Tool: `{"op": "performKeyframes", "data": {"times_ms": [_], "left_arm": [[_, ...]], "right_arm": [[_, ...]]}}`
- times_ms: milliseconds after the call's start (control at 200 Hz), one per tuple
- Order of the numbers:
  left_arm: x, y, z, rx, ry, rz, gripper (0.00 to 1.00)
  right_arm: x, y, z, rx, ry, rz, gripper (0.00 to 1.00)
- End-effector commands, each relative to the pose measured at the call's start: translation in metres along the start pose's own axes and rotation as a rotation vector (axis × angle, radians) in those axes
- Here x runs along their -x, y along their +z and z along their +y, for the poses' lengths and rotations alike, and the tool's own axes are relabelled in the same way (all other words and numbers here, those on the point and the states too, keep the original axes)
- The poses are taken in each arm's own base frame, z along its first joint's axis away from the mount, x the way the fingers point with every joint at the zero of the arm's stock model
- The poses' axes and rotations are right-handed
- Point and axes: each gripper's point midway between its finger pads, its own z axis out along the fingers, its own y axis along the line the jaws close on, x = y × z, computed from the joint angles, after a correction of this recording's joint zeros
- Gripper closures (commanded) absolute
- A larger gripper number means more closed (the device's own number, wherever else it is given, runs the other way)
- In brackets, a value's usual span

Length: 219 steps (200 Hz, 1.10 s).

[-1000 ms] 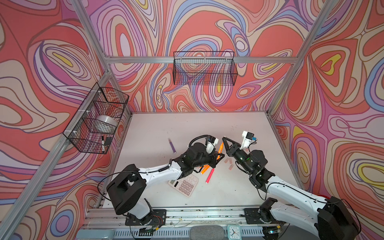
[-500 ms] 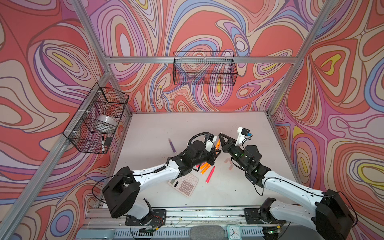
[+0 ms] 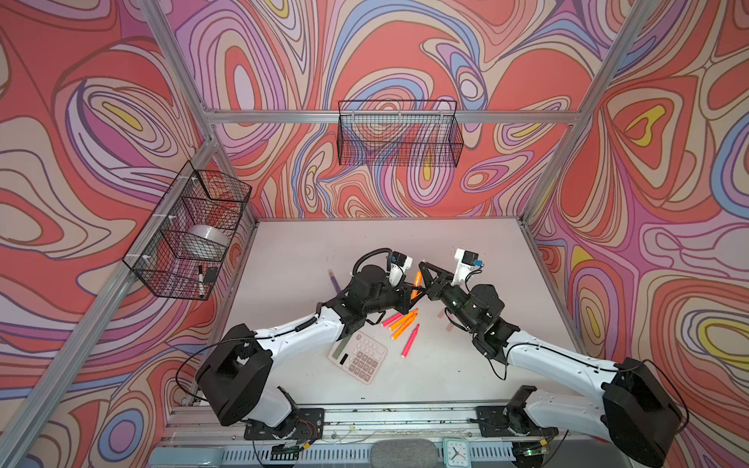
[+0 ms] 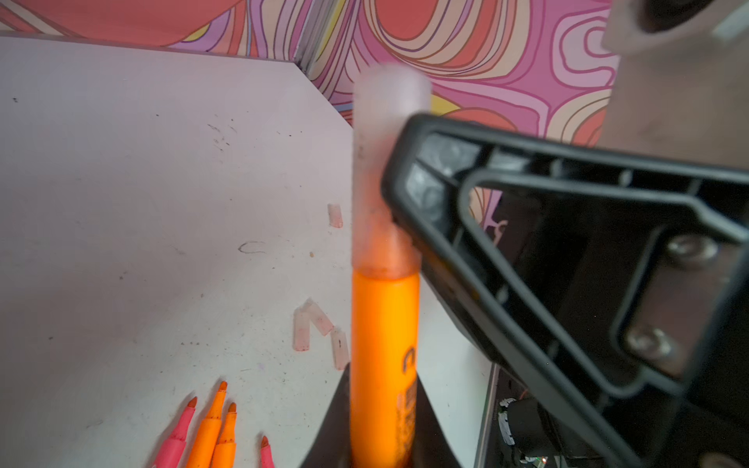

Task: Insert the pens into the pen caps

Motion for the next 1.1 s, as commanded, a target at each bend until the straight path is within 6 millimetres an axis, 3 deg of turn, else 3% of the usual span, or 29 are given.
{"op": "performKeyframes", "data": {"times_ms": [0, 195, 366, 586, 766, 896, 1092], "left_arm": [[0.064, -0.017, 0.002, -0.027, -0.019, -0.238, 1.0], [0.061, -0.02, -0.003, -0.047, 0.044, -0.233, 1.0], [0.047, -0.028, 0.007, 0.04, 0.176, -0.251, 1.0], [0.018, -0.038, 0.031, 0.149, 0.388, -0.284, 1.0], [-0.002, -0.039, 0.027, 0.155, 0.518, -0.31, 1.0], [-0.009, -0.035, 0.018, 0.147, 0.572, -0.297, 1.0], [-0.017, -0.031, 0.017, 0.151, 0.589, -0.271, 1.0]], "right_arm": [[-0.044, -0.008, 0.01, 0.099, -0.025, 0.166, 1.0], [-0.047, -0.004, 0.011, 0.102, -0.03, 0.178, 1.0], [-0.037, -0.009, 0.008, 0.069, -0.044, 0.143, 0.66], [-0.021, -0.02, -0.002, -0.025, -0.088, 0.112, 0.42], [-0.006, -0.024, 0.017, 0.035, -0.105, 0.091, 0.35], [-0.008, -0.014, 0.022, 0.051, -0.101, 0.11, 0.34], [-0.019, 0.006, 0.025, 0.064, -0.086, 0.157, 0.42]]}}
